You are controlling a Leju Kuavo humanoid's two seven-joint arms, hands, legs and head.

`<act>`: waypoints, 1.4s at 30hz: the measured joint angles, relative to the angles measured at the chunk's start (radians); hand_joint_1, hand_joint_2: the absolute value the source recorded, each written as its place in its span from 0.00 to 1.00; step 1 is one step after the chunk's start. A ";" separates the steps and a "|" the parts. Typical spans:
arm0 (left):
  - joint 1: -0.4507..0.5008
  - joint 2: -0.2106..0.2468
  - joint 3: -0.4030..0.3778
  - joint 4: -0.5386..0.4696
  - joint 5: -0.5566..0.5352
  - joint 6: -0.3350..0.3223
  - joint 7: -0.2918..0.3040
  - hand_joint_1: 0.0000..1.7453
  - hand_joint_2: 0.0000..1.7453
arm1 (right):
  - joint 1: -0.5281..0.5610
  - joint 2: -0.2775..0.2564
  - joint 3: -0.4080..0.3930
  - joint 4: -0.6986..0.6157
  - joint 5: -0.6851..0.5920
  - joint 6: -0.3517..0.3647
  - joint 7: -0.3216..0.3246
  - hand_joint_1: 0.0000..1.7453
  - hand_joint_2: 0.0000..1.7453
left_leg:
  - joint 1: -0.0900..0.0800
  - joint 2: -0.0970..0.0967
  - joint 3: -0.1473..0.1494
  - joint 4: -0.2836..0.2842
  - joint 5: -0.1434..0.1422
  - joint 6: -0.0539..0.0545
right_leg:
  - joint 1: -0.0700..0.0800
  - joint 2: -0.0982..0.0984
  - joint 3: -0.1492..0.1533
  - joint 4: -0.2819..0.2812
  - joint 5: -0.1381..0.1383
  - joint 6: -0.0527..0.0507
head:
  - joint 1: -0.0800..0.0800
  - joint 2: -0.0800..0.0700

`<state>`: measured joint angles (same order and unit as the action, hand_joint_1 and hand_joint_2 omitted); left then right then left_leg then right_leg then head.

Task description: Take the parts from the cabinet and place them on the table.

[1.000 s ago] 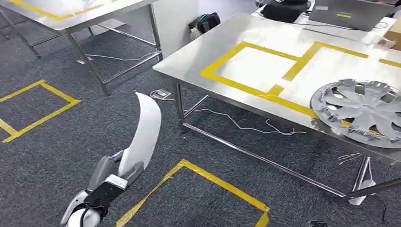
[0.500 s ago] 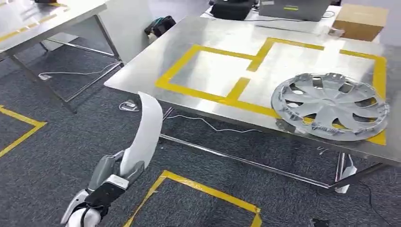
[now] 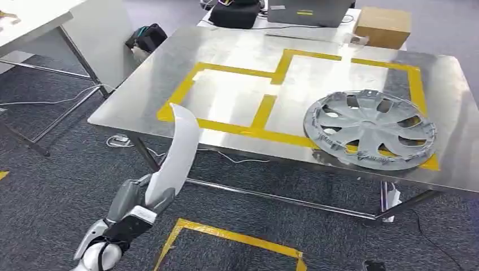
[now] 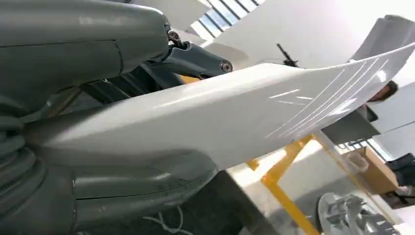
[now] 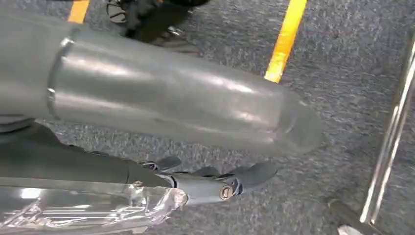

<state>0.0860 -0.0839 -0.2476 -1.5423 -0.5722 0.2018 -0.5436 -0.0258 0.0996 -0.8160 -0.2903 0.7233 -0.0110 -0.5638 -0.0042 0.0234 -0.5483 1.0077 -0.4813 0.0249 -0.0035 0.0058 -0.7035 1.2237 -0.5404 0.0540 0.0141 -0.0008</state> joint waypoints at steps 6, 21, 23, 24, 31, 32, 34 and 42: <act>-0.047 0.001 0.002 0.007 -0.004 0.018 0.000 1.00 1.00 | 0.002 0.000 0.000 0.015 0.019 0.014 0.021 0.00 0.00 | -0.004 0.010 0.040 -0.005 -0.032 -0.025 | 0.011 -0.020 0.057 -0.181 0.107 -0.032 | 0.000 0.000; -0.177 -0.003 0.018 0.109 -0.084 0.157 0.086 1.00 1.00 | 0.011 -0.006 0.043 0.051 0.148 0.040 0.146 0.00 0.00 | 0.003 -0.021 -0.118 -0.003 0.089 -0.025 | 0.000 0.030 0.202 -0.198 0.016 -0.008 | -0.008 0.000; -0.185 -0.005 0.018 0.117 -0.085 0.160 0.086 1.00 1.00 | 0.010 -0.011 0.048 0.052 0.149 0.040 0.148 0.00 0.00 | 0.007 -0.020 -0.097 -0.003 0.091 -0.011 | 0.000 0.018 0.210 -0.202 -0.002 0.000 | -0.002 0.000; -0.189 -0.005 0.018 0.121 -0.085 0.161 0.086 1.00 1.00 | 0.007 -0.011 0.051 0.055 0.149 0.040 0.148 0.00 0.00 | 0.007 -0.020 -0.088 -0.003 0.085 -0.005 | 0.000 0.008 0.186 -0.150 -0.002 0.003 | 0.002 0.000; -0.199 -0.009 0.016 0.156 -0.128 0.167 0.116 1.00 1.00 | 0.014 -0.011 0.060 0.066 0.165 0.038 0.164 0.00 0.00 | 0.003 -0.021 -0.013 -0.003 0.019 -0.001 | -0.001 0.002 0.022 -0.044 -0.016 0.011 | 0.006 0.000; -0.206 -0.009 0.013 0.164 -0.145 0.169 0.127 1.00 1.00 | 0.015 -0.011 0.061 0.066 0.169 0.038 0.168 0.00 0.00 | 0.004 -0.021 0.001 -0.003 0.008 -0.004 | -0.002 -0.001 0.044 -0.125 0.055 0.009 | 0.006 0.000; -0.227 -0.009 0.008 0.195 -0.175 0.179 0.152 1.00 1.00 | 0.012 -0.011 0.064 0.072 0.180 0.037 0.182 0.00 0.00 | -0.001 -0.023 0.015 -0.001 -0.009 -0.015 | 0.002 -0.012 0.053 -0.187 0.103 -0.010 | 0.006 0.000; -0.285 -0.003 -0.007 0.280 -0.235 0.195 0.187 1.00 1.00 | 0.009 -0.013 0.085 0.074 0.205 0.035 0.209 0.00 0.00 | 0.005 -0.023 -0.153 0.264 -0.068 -0.053 | -0.001 0.004 0.114 -0.199 0.087 -0.050 | 0.002 0.000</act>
<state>-0.1994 -0.0874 -0.2548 -1.2626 -0.8076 0.3964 -0.3570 -0.0169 0.0862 -0.7313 -0.2167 0.9281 0.0240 -0.3548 0.0009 0.0007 -0.7015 1.2721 -0.5489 -0.0277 -0.0044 0.0098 -0.5898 1.0246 -0.4529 0.0036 0.0156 -0.0011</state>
